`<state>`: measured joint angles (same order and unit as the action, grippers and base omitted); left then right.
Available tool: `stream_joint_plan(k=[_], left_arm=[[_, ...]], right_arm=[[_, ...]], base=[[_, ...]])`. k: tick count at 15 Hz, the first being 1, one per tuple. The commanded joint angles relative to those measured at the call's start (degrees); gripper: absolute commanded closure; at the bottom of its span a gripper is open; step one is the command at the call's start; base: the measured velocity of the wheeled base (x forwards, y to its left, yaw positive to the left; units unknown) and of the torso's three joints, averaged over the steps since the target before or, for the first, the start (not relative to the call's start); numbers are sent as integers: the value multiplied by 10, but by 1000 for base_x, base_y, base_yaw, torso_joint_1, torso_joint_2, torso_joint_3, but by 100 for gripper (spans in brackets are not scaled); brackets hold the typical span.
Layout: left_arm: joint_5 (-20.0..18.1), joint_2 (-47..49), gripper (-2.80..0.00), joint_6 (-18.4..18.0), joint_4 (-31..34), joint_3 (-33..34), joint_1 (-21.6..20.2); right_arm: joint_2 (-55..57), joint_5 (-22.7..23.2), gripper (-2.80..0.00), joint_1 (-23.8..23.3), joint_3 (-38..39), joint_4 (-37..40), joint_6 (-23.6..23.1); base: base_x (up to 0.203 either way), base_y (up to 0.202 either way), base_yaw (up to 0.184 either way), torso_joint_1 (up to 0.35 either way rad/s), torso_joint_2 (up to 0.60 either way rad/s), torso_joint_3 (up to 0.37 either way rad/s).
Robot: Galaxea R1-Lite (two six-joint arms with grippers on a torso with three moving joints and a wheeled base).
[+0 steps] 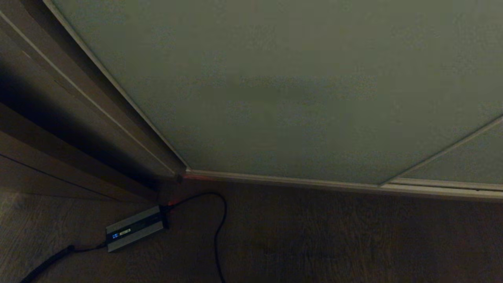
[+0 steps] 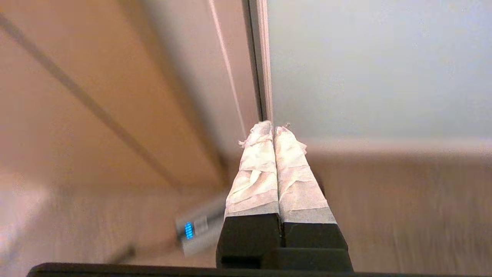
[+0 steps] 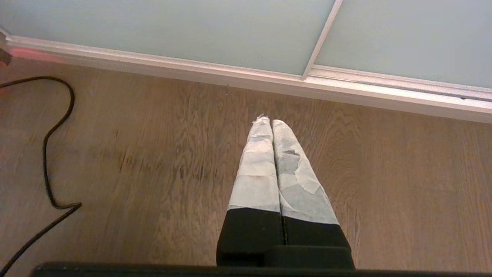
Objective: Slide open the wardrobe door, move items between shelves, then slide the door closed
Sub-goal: Open the door
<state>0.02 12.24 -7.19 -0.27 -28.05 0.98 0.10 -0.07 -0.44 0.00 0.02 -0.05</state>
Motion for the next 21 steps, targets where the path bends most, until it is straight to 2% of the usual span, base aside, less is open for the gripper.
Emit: stream_joint_plan(k=[1, 2, 4, 5, 7, 10, 17, 21], left_arm=[[0, 126, 0, -4, -38, -83, -7], [-1, 161, 0, -8, -81, -102, -18], [-3, 231, 0, -13, -206, -145, -54], [-3, 256, 0, -14, -243, -169, -65], [-3, 296, 0, -12, -277, -199, -73], [-2, 357, 0, -6, -403, -202, -74], [-2, 468, 0, 17, -512, -243, -71], [-1, 522, 0, 33, -541, -288, -70]], right_arm=[[0, 0, 0, 0, 3, 0, 0], [0, 1, 0, 0, 3, 0, 0], [0, 0, 0, 0, 3, 0, 0], [0, 0, 0, 0, 3, 0, 0], [0, 0, 0, 0, 3, 0, 0], [0, 0, 0, 1, 3, 0, 0], [0, 0, 0, 0, 3, 0, 0], [0, 0, 0, 0, 3, 0, 0]], base=[[0, 0, 0, 0, 0, 0], [0, 0, 0, 0, 0, 0], [0, 0, 0, 0, 0, 0], [0, 0, 0, 0, 0, 0], [0, 0, 0, 0, 0, 0], [0, 0, 0, 0, 0, 0], [0, 0, 0, 0, 0, 0], [0, 0, 0, 0, 0, 0]])
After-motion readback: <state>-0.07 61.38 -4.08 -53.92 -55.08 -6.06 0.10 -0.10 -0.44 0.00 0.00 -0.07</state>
